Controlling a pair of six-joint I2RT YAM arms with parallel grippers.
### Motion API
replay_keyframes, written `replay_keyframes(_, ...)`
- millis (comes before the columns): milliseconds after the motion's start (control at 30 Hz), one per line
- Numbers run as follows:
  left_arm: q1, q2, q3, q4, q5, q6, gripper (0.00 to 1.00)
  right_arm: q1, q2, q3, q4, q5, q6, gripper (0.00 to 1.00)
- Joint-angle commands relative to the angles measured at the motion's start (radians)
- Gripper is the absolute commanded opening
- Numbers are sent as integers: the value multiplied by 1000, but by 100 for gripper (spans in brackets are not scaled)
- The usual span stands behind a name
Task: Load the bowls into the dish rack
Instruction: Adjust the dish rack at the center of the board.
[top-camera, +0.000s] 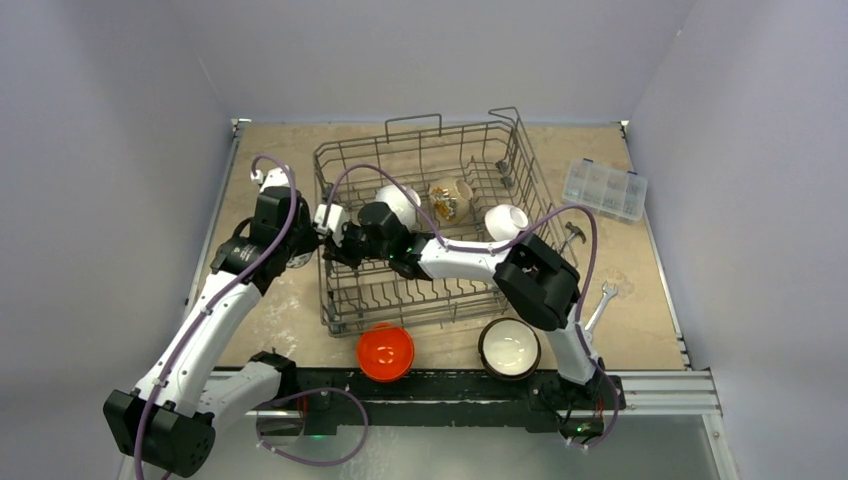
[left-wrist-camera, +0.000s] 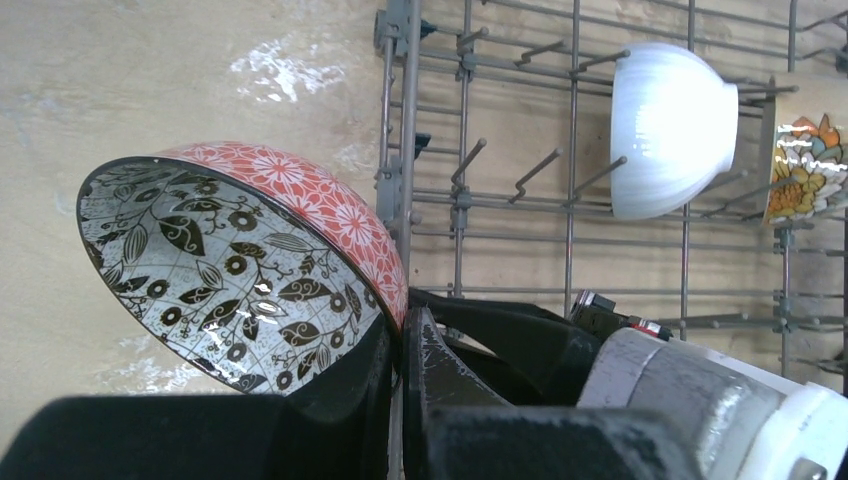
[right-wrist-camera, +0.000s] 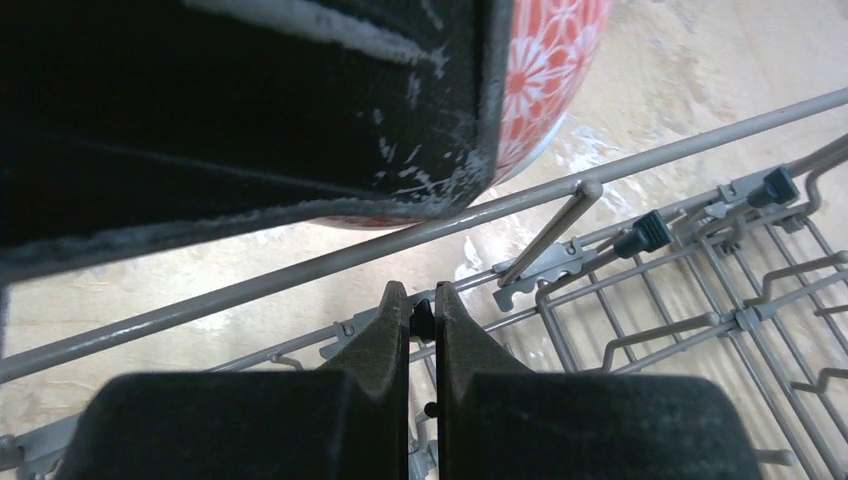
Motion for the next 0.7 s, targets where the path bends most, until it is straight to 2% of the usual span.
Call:
replay_keyframes(0, -5, 35, 32, 52, 49, -14, 0, 24, -79, -87, 105, 208, -143, 0)
replay_keyframes(467, -6, 76, 22, 50, 49, -25, 0, 93, -106, -296, 377, 416, -220, 0)
replay_keyframes(667, -5, 81, 19, 52, 52, -28, 0, 115, -105, -338, 440, 483, -263, 0)
